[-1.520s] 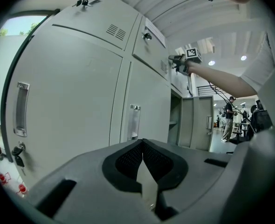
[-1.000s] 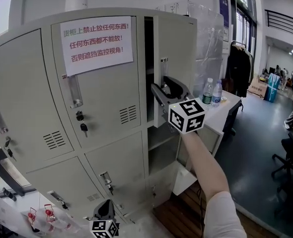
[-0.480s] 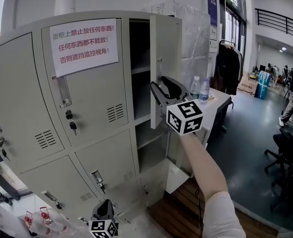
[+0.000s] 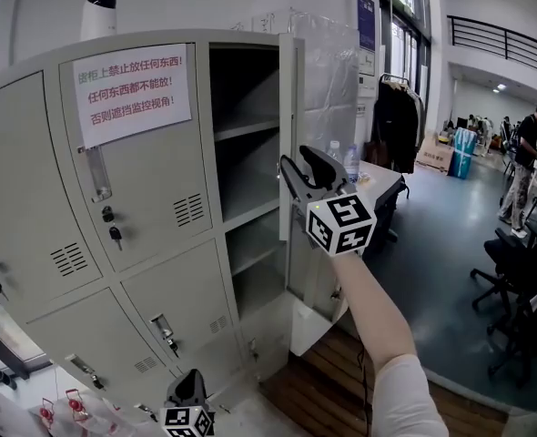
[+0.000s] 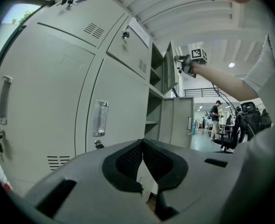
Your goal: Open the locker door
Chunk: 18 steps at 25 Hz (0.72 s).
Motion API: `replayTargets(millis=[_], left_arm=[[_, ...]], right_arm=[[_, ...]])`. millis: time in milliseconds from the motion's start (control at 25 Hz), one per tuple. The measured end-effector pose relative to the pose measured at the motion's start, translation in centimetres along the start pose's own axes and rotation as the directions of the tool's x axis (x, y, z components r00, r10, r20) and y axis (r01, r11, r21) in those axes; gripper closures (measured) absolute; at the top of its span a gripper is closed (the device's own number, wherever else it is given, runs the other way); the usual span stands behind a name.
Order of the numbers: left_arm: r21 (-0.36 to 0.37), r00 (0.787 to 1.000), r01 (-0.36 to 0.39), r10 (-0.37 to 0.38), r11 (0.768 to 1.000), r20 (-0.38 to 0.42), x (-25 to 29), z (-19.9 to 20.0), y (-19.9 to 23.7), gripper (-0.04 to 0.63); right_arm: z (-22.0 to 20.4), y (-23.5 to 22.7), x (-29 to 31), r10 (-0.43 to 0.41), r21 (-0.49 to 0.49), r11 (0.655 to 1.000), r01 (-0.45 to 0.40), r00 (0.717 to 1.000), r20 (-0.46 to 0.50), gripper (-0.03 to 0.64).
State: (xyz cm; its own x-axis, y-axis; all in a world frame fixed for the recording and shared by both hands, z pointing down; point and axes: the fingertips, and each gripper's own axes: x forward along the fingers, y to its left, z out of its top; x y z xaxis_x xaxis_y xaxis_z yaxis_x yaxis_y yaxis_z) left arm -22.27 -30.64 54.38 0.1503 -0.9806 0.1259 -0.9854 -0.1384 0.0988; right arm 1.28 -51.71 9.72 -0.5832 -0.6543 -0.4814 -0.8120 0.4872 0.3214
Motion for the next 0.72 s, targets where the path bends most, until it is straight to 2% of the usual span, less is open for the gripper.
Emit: replayTargets(millis=[160,320,400,560,720], left_arm=[[0.004,1.000,0.023,-0.023,1.000,0.004,0.3,0.2,-1.0,0.586],[0.006,0.999,0.043,-0.043,0.999,0.006,0.6,0.2,-2.0,0.587],[0.010,0.999,0.052,-0.052,0.999,0.004,0.8,0.1,-2.4,0.586],[0.005,0.998,0.064,-0.064,0.998,0.001,1.1,0.1,-3.1,0.587],[-0.001,0.997,0.079,-0.079,0.997,0.001,1.5,0.0,-3.7,0.587]], right_arm=[[0.3,-1.7,-1.8,-0.051,-0.049,0.998,0.051,0.999,-0.002,0.474],[0.3,-4.0,-3.6,-0.095,-0.019,0.995,0.095,0.995,0.001,0.479],[0.3,-5.2,-4.5,-0.124,-0.033,0.992,0.124,0.992,-0.001,0.480],[0.2,-7.3,-6.0,-0.191,-0.106,0.976,0.189,0.981,-0.013,0.512],[-0.4,-9.7,-7.0,-0.247,-0.118,0.963,0.241,0.968,-0.035,0.551]])
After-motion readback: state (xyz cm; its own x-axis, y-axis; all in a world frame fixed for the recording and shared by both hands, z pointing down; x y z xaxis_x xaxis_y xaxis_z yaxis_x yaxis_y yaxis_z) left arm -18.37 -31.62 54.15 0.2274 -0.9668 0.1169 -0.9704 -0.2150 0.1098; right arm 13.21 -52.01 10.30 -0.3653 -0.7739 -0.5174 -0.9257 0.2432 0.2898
